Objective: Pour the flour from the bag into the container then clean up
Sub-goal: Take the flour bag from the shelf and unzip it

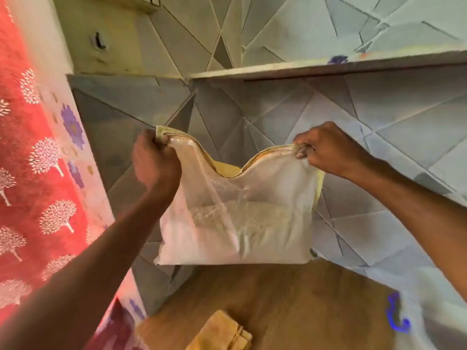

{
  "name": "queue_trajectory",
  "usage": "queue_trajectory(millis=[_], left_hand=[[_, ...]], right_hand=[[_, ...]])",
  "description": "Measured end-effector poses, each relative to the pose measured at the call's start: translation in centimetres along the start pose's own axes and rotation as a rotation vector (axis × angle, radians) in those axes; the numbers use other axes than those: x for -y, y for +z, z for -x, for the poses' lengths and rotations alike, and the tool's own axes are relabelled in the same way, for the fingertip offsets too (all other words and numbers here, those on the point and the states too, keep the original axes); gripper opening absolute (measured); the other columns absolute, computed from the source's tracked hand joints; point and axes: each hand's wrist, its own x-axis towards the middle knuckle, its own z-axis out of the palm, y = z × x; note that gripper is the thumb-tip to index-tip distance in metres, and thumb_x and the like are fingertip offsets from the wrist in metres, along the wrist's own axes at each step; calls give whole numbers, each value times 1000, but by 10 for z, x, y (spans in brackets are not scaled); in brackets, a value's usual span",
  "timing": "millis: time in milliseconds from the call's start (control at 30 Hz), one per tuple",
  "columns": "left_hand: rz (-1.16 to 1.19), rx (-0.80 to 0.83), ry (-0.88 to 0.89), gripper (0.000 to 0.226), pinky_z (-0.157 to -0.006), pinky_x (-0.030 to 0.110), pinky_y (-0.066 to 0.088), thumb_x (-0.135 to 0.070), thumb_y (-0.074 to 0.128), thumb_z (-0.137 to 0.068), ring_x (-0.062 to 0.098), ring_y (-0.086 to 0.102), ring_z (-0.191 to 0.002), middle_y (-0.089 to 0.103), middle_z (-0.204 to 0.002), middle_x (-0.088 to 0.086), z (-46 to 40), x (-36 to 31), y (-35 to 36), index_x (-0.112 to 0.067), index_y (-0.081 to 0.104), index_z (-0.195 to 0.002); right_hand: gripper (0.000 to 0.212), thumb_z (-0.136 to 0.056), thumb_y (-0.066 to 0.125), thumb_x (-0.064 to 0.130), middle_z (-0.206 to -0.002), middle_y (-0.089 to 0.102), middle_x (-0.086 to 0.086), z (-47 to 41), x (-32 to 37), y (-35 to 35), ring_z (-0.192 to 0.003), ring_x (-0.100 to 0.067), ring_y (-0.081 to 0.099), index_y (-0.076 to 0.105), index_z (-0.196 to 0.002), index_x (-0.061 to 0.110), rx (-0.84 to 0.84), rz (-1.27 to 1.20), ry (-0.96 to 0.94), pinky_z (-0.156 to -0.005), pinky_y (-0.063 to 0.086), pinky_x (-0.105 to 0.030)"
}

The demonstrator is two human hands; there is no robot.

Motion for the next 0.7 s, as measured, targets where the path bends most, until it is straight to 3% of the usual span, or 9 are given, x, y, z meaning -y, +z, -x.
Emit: queue_trajectory(millis=[133,267,333,467,567,633,700], left_hand=[[-6,151,-105,28,-71,27,39,-4,45,-83,29,63,-88,68,-90,8,47,18,40,-10,69,-96],[-27,292,-176,31,-72,26,38,0,45,-84,29,63,-88,70,-94,12,94,33,76,-8,70,-101],[-35,348,-197,30,-75,30,44,-2,47,-86,32,66,-97,73,-103,14,119,41,92,-8,70,-104],[-12,461,-258,25,-90,46,55,-3,49,-93,38,66,-104,71,-110,21,166,62,114,-7,67,-111],[-1,547,-213,21,-81,47,55,2,49,-92,41,65,-92,71,-94,21,201,74,120,-5,67,-99],[10,607,-185,18,-66,39,44,6,50,-89,36,56,-73,61,-70,7,227,78,117,-7,60,-84],[25,657,-142,21,-59,37,31,7,50,-89,23,40,-60,45,-60,-6,250,80,108,-9,49,-76]], right_hand=[[22,-79,67,10,-94,76,-12,53,-27,21,-91,-36,69,76,-98,18,88,54,139,-76,58,-43],[20,-81,65,11,-96,74,-15,92,-54,39,-92,-37,69,75,-96,18,202,101,273,-71,50,-33],[23,-83,66,9,-99,73,-16,108,-67,48,-96,-36,68,76,-102,18,253,130,318,-72,45,-31],[27,-85,64,10,-104,70,-16,131,-94,70,-104,-36,65,75,-107,21,318,192,383,-81,51,-36],[31,-86,67,10,-111,69,-15,143,-119,93,-110,-35,64,73,-115,20,372,217,420,-86,51,-36],[34,-86,70,12,-114,69,-13,150,-138,110,-112,-33,64,71,-118,22,407,232,445,-87,51,-35],[33,-86,70,12,-113,71,-12,155,-155,128,-109,-32,66,72,-117,22,414,246,454,-84,52,-34]])
